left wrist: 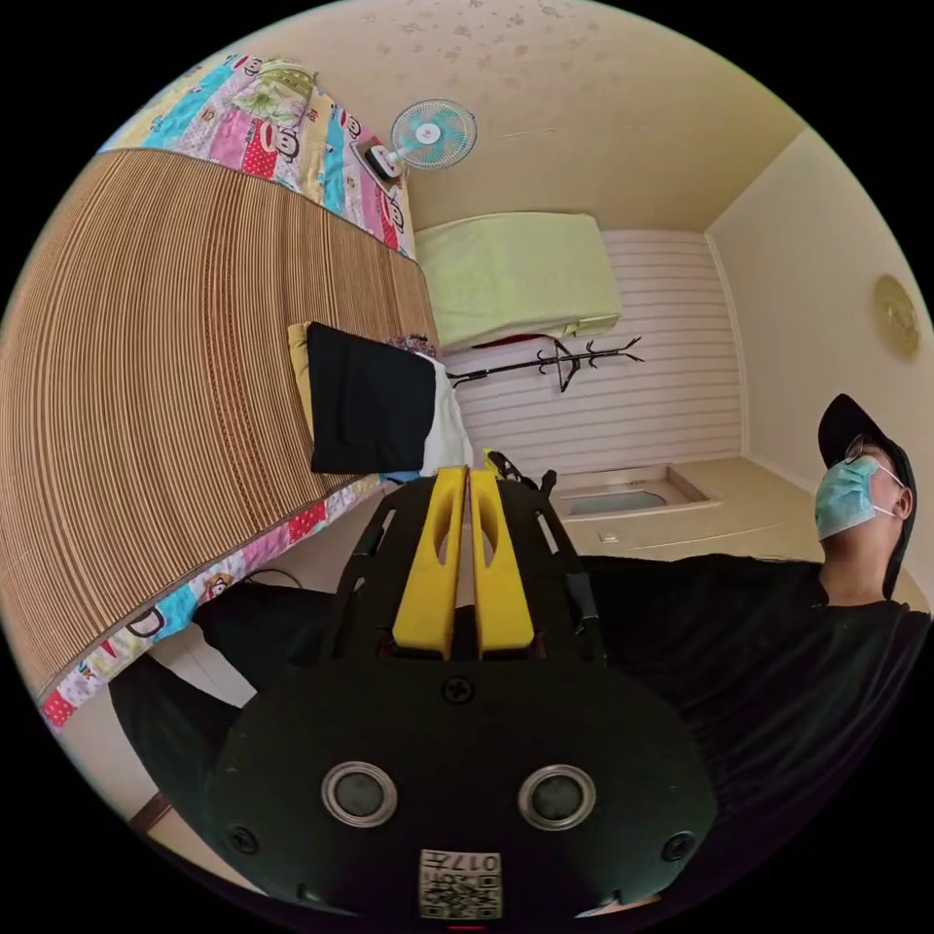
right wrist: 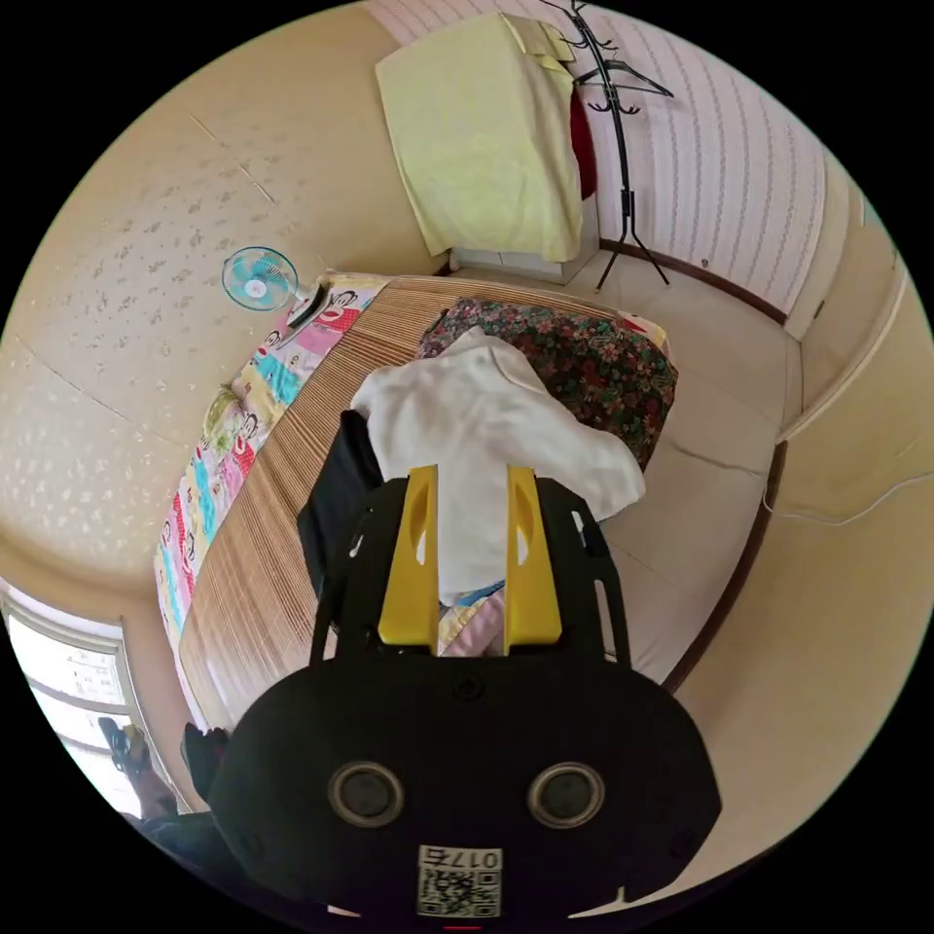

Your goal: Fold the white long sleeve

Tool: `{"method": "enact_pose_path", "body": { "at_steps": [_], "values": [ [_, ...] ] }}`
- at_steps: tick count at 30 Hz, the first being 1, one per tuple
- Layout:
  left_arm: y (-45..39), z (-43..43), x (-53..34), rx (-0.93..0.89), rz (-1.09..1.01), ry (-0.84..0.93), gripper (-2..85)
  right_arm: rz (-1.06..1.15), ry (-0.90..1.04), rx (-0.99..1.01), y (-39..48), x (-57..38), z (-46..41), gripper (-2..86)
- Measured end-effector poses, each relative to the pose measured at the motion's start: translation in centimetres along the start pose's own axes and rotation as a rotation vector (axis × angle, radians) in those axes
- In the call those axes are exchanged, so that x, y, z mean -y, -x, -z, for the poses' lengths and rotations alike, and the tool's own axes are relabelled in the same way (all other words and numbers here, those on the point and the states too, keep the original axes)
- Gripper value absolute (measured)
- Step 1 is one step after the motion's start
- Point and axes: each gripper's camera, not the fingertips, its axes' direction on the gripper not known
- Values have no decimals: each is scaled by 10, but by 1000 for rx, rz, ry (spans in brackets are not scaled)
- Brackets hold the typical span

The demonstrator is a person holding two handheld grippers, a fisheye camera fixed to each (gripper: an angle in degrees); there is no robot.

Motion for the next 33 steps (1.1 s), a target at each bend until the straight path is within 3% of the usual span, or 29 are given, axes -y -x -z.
{"method": "enact_pose_path", "body": {
  "at_steps": [3, 6, 9, 12, 14, 17, 19, 22, 25, 29, 33],
  "values": [
    [22, -6, -7, 48, 40, -2, -4, -65, 148, -14, -6, 12, -56, 101],
    [41, -9, -10, 29, 38, 0, 26, -138, 47, 36, 5, 4, -28, 43],
    [53, -2, -8, -28, 6, -47, 43, -147, -191, 349, 17, -9, 52, 21],
    [57, 6, 2, -40, -47, -63, 53, 78, -376, 586, 73, -16, 140, 13],
    [56, 8, 12, -92, -82, -65, 77, 276, -457, 644, 123, -33, 197, 12],
    [42, 6, 33, -199, -152, -60, 107, 553, -556, 751, 194, -86, 275, 12],
    [26, 2, 52, -287, -193, -63, 135, 735, -582, 926, 238, -143, 317, 15],
    [15, -10, 76, -390, -212, 7, 191, 962, -468, 1147, 295, -216, 331, 15],
    [29, -12, 83, -430, -175, 25, 185, 1136, -261, 1392, 354, -296, 321, 14],
    [80, 7, 60, -513, -138, 8, 109, 962, -32, 1633, 404, -369, 298, 13],
    [99, 77, 11, -547, -368, -57, 58, 1024, 104, 1786, 446, -427, 297, 8]
  ]
}}
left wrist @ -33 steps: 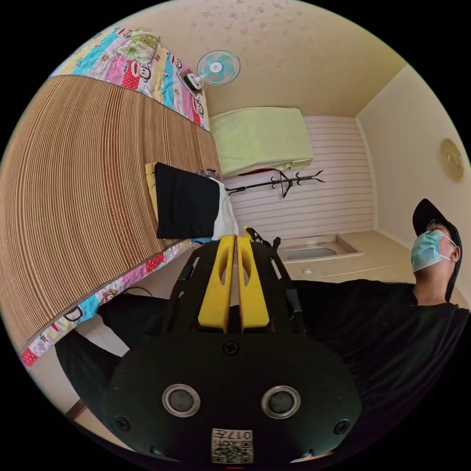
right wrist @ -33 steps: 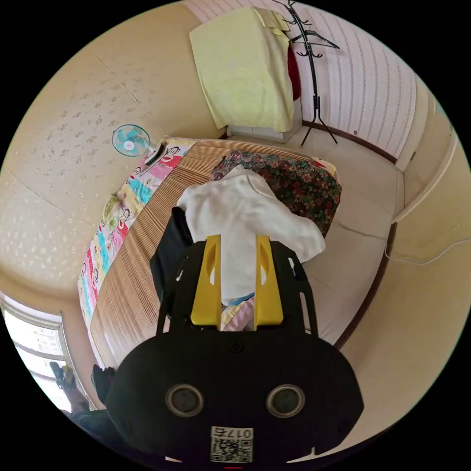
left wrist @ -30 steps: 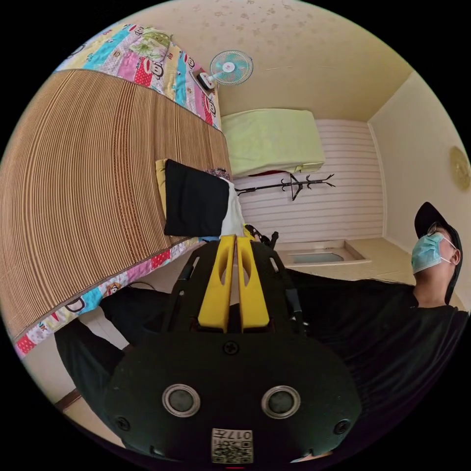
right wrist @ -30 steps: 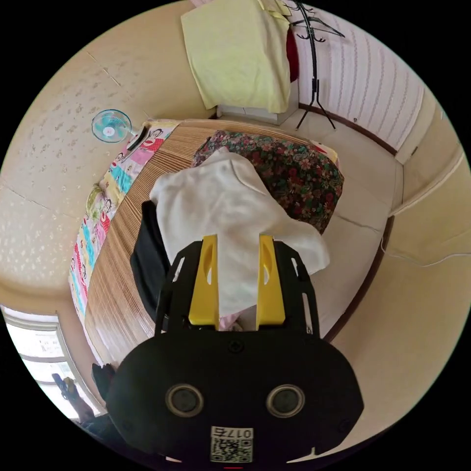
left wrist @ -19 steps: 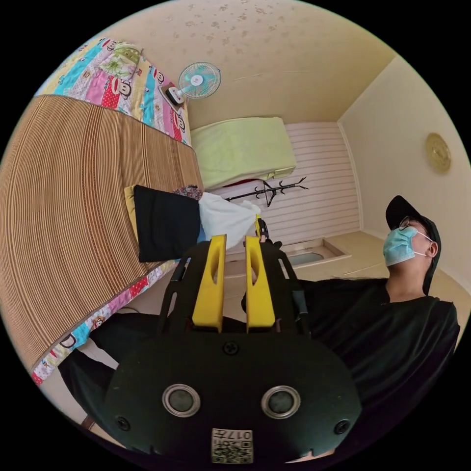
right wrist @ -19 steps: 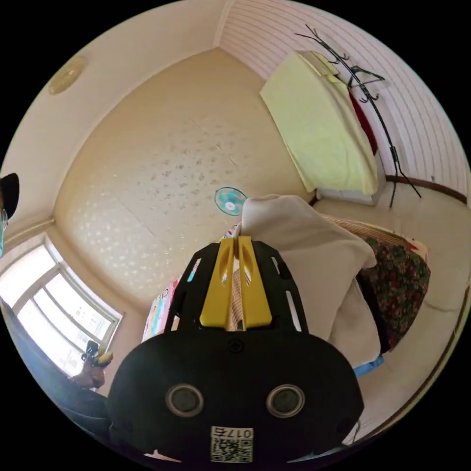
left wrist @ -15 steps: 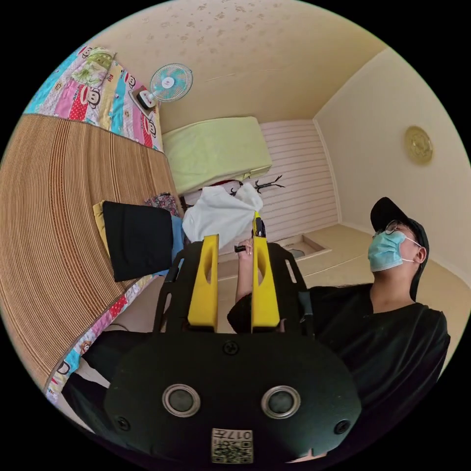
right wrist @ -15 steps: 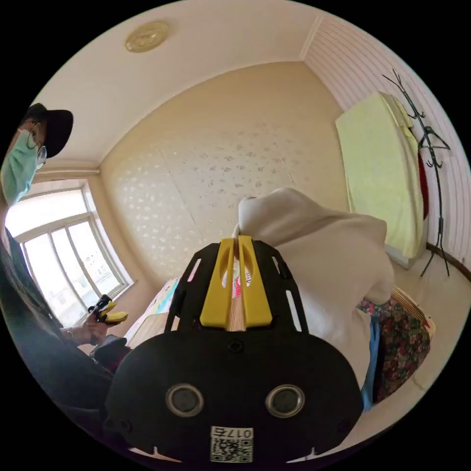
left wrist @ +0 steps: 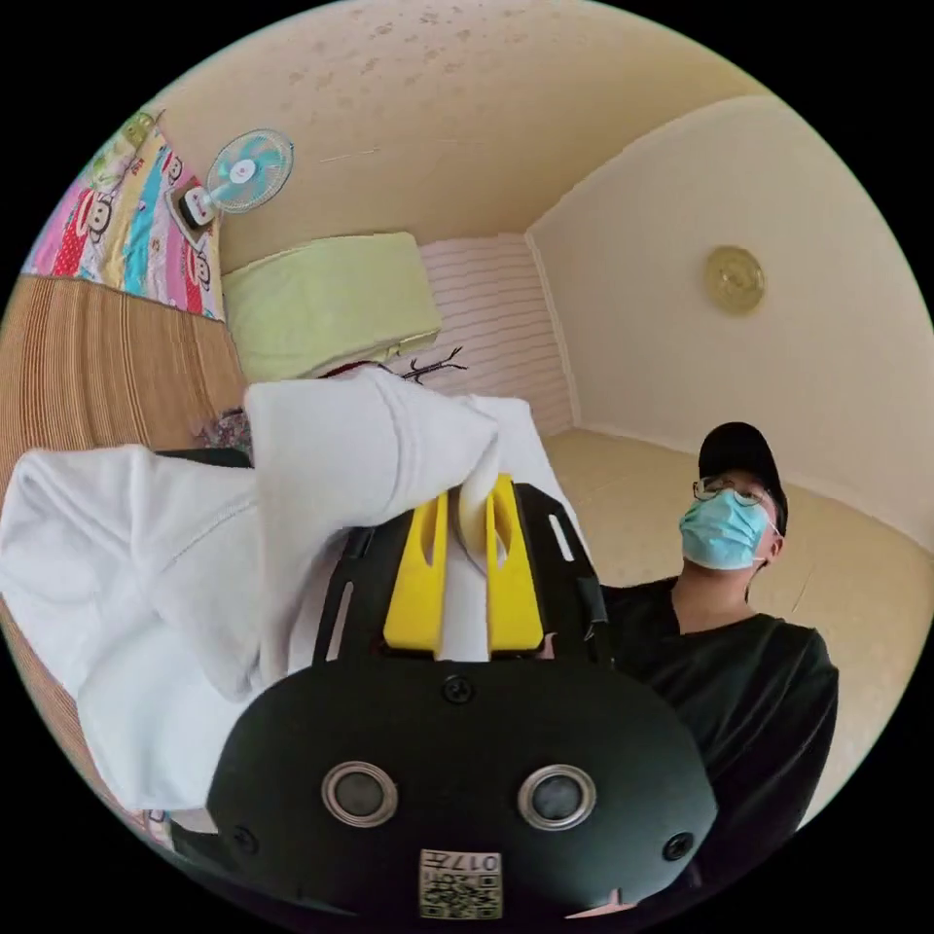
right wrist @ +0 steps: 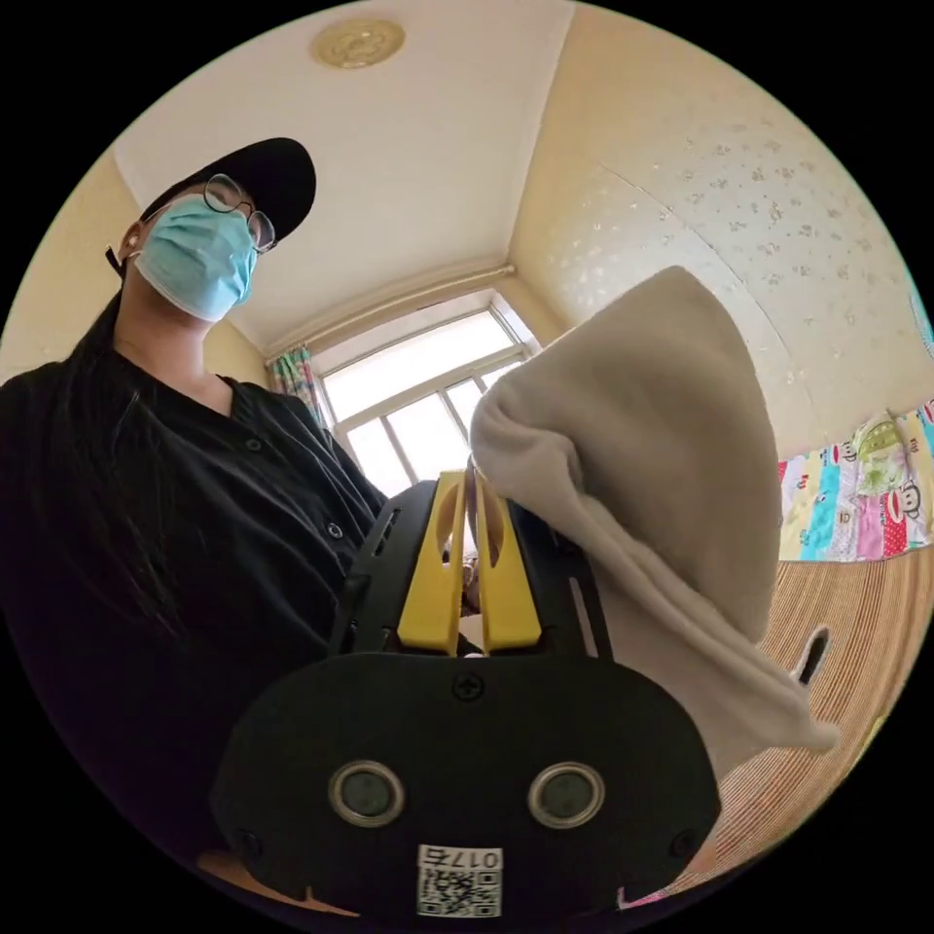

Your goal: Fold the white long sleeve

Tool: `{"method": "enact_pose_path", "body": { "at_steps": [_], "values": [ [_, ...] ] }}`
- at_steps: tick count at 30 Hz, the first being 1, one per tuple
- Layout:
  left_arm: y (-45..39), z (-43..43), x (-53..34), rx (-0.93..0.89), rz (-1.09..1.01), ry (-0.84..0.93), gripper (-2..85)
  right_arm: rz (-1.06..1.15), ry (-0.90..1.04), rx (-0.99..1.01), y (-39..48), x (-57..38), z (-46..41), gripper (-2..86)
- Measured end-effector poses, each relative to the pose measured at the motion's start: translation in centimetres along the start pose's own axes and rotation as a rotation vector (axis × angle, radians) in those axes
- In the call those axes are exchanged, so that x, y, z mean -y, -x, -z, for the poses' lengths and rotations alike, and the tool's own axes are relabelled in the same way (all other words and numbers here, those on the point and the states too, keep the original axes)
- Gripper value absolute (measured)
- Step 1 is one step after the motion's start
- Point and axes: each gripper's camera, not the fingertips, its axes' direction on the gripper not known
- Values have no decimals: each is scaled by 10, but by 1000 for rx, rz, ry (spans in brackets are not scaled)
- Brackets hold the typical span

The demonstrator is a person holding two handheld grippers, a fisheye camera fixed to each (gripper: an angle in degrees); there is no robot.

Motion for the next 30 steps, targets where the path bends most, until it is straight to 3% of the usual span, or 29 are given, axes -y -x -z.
{"method": "enact_pose_path", "body": {
  "at_steps": [2, 5, 8, 10, 12, 14, 16, 18, 20, 23, 25, 27, 30],
  "values": [
    [-35, 29, -2, -114, -174, 8, 53, 36, 92, 84, 7, 2, -30, 8],
    [-106, 62, 1, -221, -456, 177, 50, 182, 191, 151, 37, 5, -58, 10],
    [-175, 78, -12, -402, -751, 342, 50, 266, 152, -20, 60, 6, -49, 23],
    [-208, 80, -24, -615, -900, 435, 50, 194, 148, -178, 51, 13, -41, 54],
    [-219, 76, -29, -700, -934, 451, 50, 86, 176, -270, 33, 19, -47, 99],
    [-218, 63, -33, -669, -906, 447, 50, -8, 255, -236, 7, 20, -70, 135],
    [-210, 40, -39, -617, -860, 473, 50, -161, 373, -48, -36, 8, -115, 154],
    [-205, 22, -45, -599, -840, 499, 50, -267, 463, 48, -65, -9, -152, 139],
    [-204, 10, -51, -595, -839, 510, 50, -276, 451, 68, -76, -18, -167, 60],
    [-215, 10, -59, -468, -851, 483, 50, -158, 315, -261, -50, 4, -149, 45],
    [-227, 23, -66, -250, -830, 416, 51, 78, 236, -614, 1, 40, -144, 42],
    [-231, 30, -75, -97, -809, 405, 51, 222, 89, -710, 39, 62, -139, 41],
    [-217, 28, -90, 255, -680, 358, 51, 338, 54, -815, 66, 84, -166, 41]
  ]
}}
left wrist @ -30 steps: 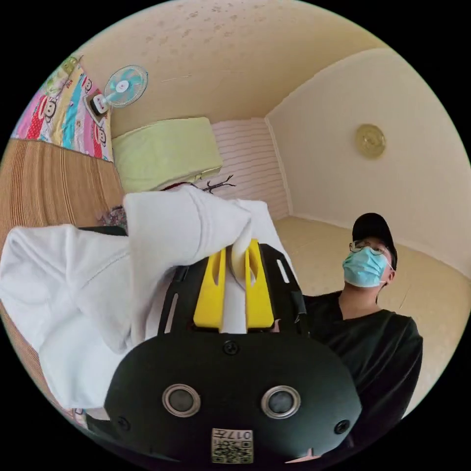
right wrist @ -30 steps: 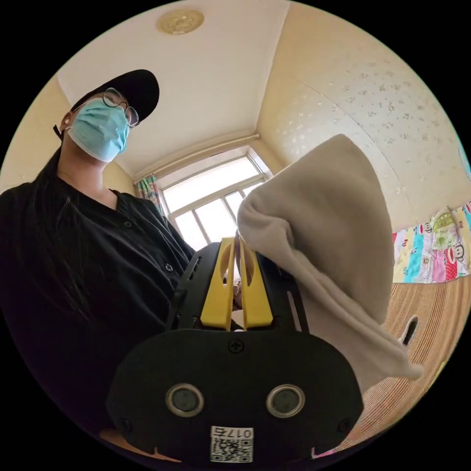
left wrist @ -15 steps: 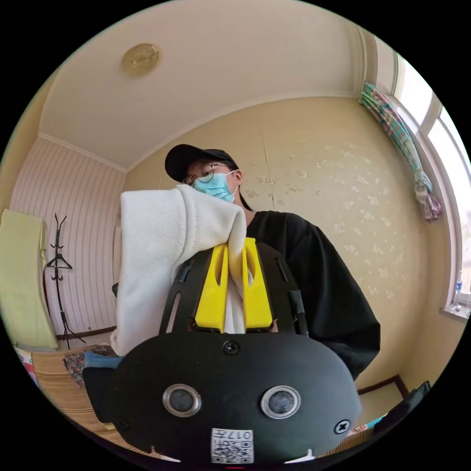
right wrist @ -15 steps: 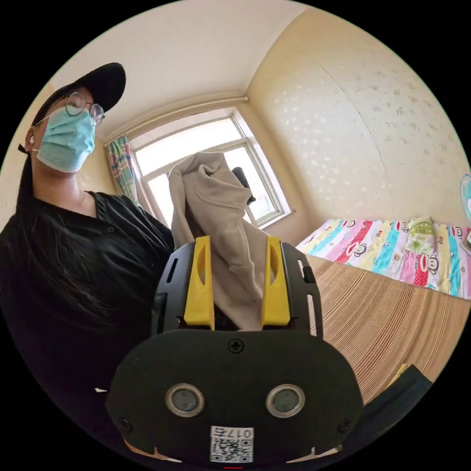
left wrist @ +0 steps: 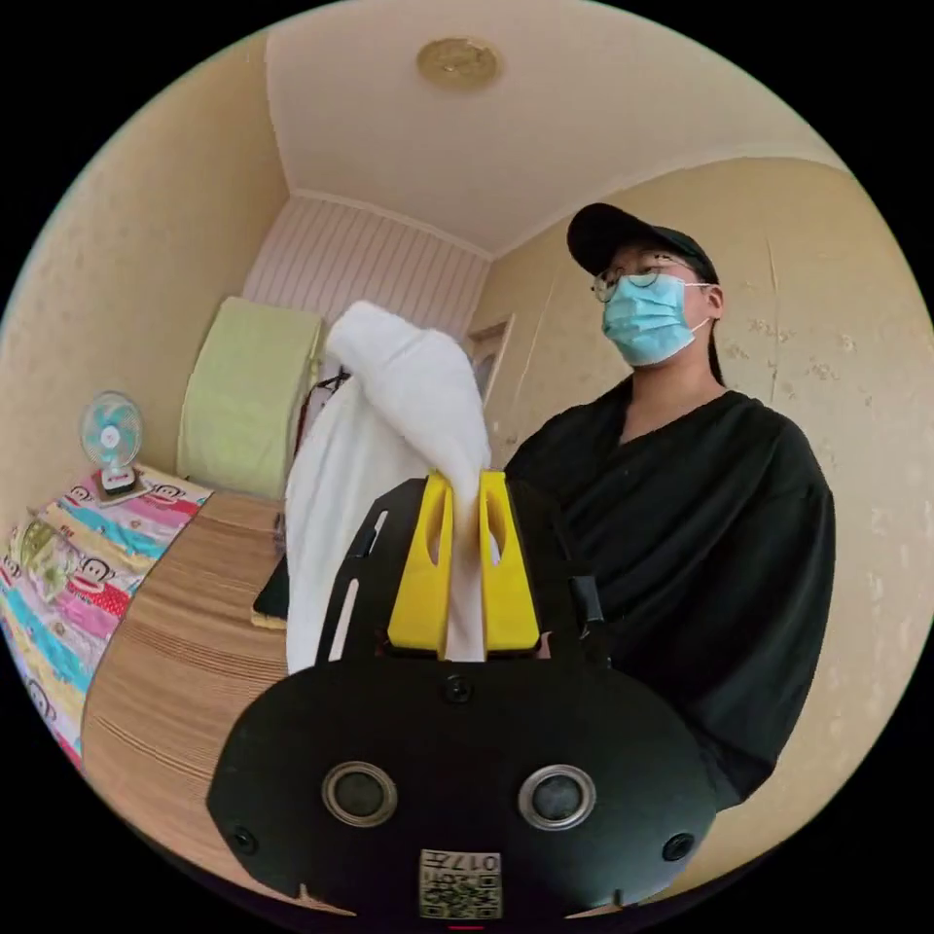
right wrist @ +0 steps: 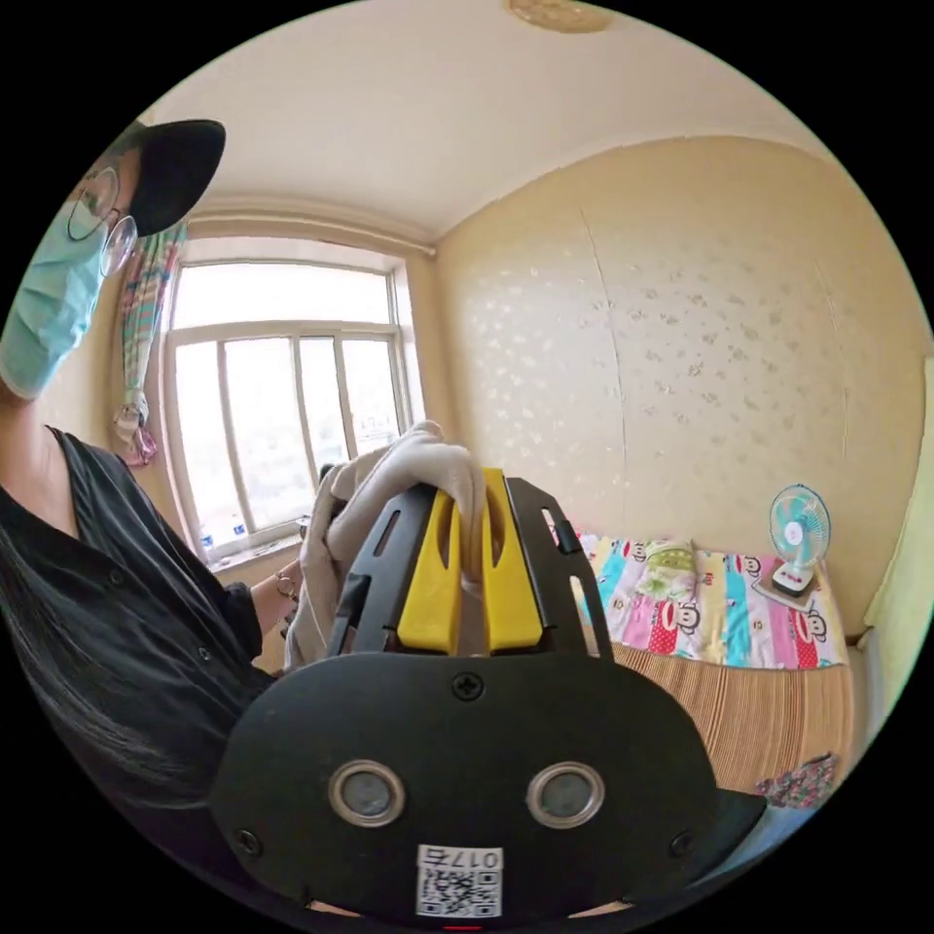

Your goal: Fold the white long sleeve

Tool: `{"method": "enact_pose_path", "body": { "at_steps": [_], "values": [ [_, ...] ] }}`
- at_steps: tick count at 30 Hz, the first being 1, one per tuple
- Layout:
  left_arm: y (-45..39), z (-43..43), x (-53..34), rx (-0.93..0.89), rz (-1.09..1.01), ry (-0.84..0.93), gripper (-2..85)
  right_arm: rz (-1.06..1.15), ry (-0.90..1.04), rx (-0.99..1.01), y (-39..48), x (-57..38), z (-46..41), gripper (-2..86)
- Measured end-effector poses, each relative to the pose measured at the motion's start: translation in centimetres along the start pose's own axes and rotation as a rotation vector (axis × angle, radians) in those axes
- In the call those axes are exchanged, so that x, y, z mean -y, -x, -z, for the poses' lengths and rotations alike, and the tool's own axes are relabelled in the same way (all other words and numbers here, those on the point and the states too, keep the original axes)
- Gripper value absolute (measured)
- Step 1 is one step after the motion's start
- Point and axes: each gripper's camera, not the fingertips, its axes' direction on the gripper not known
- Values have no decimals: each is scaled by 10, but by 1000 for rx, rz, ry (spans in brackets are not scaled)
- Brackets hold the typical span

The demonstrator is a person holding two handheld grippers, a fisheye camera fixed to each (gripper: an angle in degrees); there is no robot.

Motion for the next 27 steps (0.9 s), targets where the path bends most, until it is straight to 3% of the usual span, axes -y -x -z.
{"method": "enact_pose_path", "body": {
  "at_steps": [3, 6, 10, 14, 19, 21, 24, 27],
  "values": [
    [17, -19, -20, 118, 200, -98, 69, 84, -22, -166, 30, 8, -22, 40],
    [38, -43, -34, 214, 437, -88, 159, 128, -31, -325, 48, 18, -40, 40],
    [10, -104, 1, 227, 368, 84, 200, 134, -28, -470, 50, 30, -55, 40],
    [-22, -158, 49, 338, 285, 133, 214, 124, -85, -464, 44, 41, -45, 41],
    [-34, -176, 113, 779, 297, 68, 185, 107, -171, -398, 28, 50, -9, 41],
    [-28, -168, 131, 744, 288, 38, 157, 93, -194, -345, 18, 49, 6, 42],
    [-15, -166, 158, 529, 275, 41, 89, 86, -204, -285, 0, 46, 27, 42],
    [-25, -149, 175, 351, 254, -25, 51, 99, -195, -367, -19, 39, 40, 43]
  ]
}}
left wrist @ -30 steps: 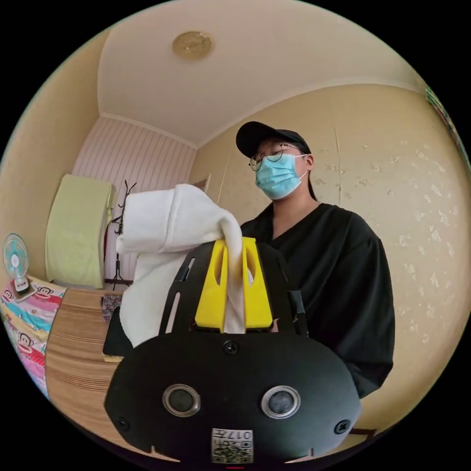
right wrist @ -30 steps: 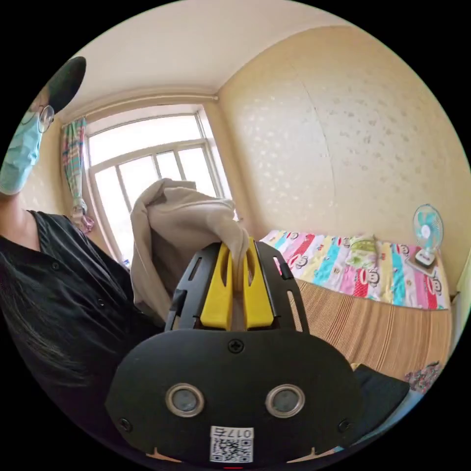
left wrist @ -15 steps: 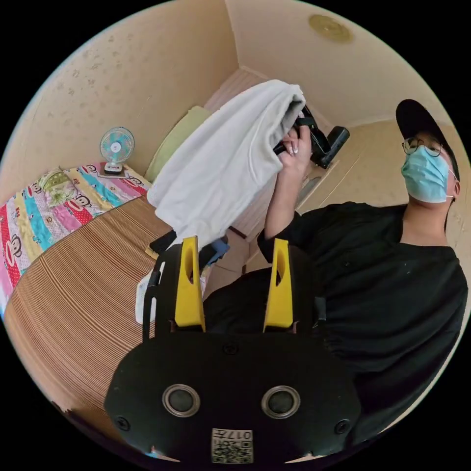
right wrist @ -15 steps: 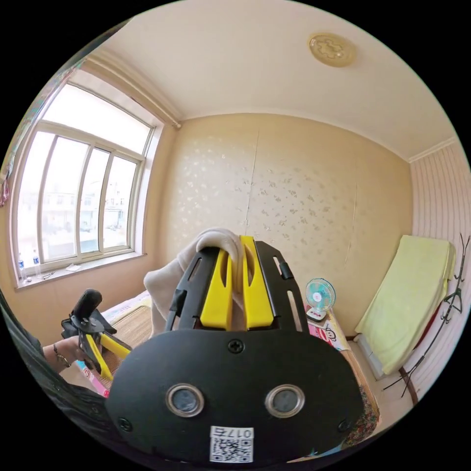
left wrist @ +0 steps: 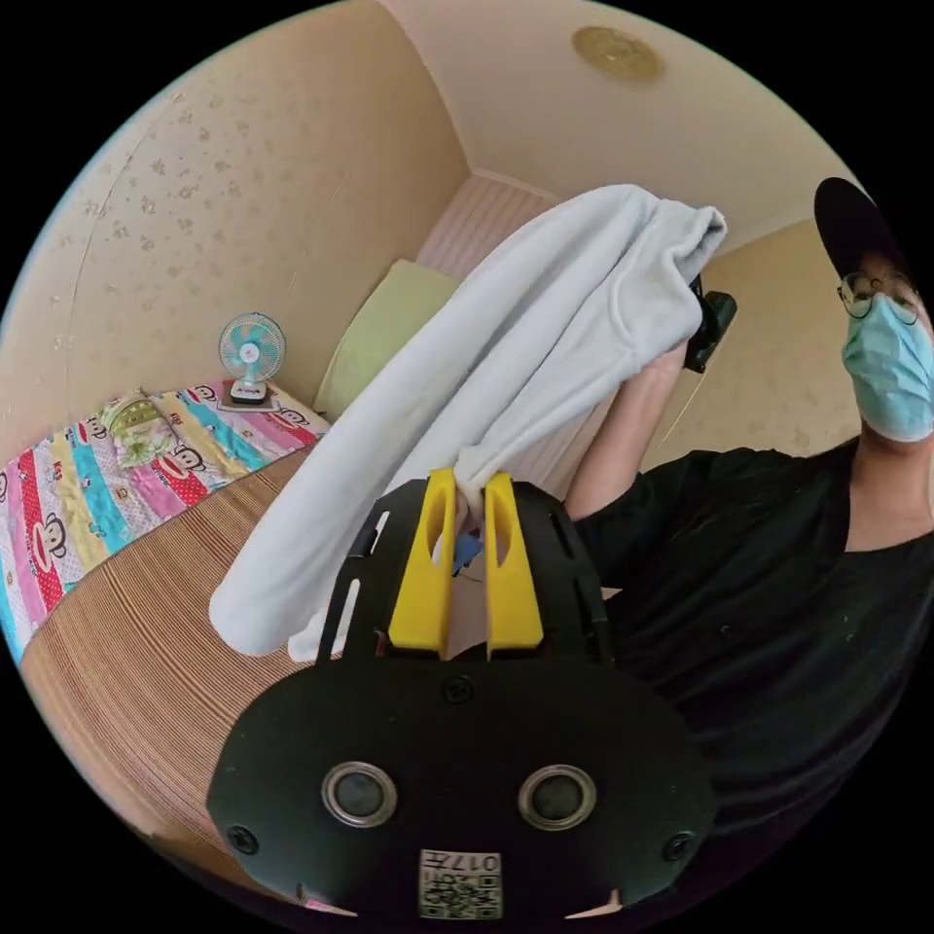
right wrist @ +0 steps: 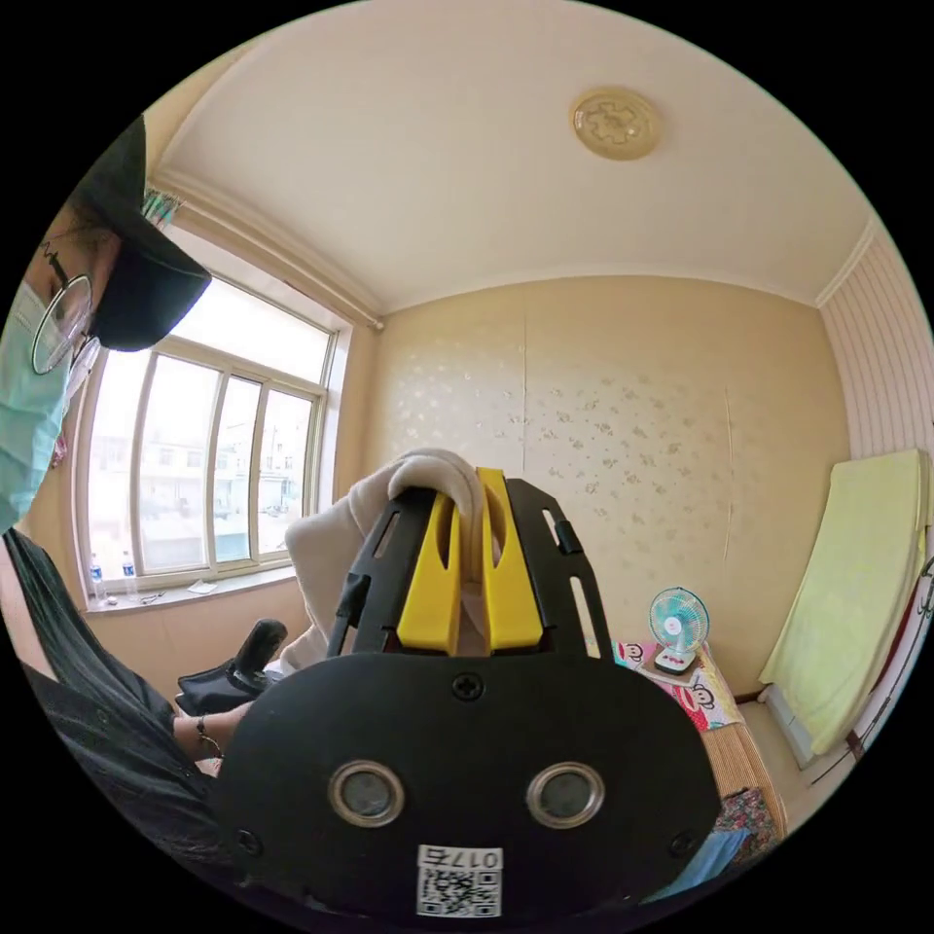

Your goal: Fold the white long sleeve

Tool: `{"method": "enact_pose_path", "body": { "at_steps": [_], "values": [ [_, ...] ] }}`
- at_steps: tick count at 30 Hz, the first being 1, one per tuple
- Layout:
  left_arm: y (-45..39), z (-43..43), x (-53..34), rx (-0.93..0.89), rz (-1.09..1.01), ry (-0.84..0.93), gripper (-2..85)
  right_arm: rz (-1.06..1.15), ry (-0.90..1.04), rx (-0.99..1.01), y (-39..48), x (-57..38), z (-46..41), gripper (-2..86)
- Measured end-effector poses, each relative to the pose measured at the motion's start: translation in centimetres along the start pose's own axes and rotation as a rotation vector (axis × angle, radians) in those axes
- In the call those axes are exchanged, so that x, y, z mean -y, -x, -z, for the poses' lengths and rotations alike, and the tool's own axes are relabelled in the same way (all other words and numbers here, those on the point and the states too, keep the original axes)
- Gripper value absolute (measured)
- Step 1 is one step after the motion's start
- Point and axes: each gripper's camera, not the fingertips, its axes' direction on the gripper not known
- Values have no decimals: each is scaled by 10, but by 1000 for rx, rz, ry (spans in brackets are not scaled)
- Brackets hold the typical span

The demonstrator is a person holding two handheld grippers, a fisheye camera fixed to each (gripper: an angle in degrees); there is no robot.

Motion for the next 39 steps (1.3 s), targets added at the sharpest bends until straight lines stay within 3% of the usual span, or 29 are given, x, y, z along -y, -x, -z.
{"method": "enact_pose_path", "body": {
  "at_steps": [2, 5, 8, 12, 14, 16, 18, 23, 25, 30, 32, 35, 38, 39],
  "values": [
    [-19, 44, 4, -69, -87, -73, 45, 0, 13, -49, -18, -6, 6, 43],
    [-53, 161, 12, -38, -188, -317, 37, 61, 54, 7, -42, -15, 3, 42],
    [-64, 258, 44, 137, -126, -444, 35, 133, 221, 38, -58, -23, -56, 40],
    [-9, 302, 123, 549, 15, -272, 42, 254, 617, -12, -95, -84, -251, 47],
    [64, 307, 157, 691, 161, -166, 56, 290, 805, -6, -121, -140, -362, 60],
    [192, 314, 171, 794, 448, -47, 74, 233, 1091, -19, -164, -246, -487, 81],
    [271, 322, 153, 820, 627, 28, 76, 188, 1268, -55, -184, -320, -528, 83],
    [366, 288, 32, 764, 855, 226, 84, 97, 1443, 97, -188, -510, -516, 75],
    [387, 239, -48, 682, 920, 362, 82, 76, 1626, 176, -181, -624, -488, 61],
    [396, 143, -188, 474, 1015, 647, 69, 36, 1990, 221, -180, -796, -391, 57],
    [382, 123, -239, 433, 1065, 811, 41, 9, 1853, 112, -191, -794, -349, 49],
    [326, 164, -268, 390, 1087, 630, 28, -11, 1921, 79, -207, -791, -296, 38],
    [287, 204, -295, 286, 1247, 671, 29, -430, 1950, 91, -263, -779, -241, 36],
    [270, 226, -301, 279, 1291, 653, 32, -725, 1872, 28, -303, -772, -211, 48]
  ]
}}
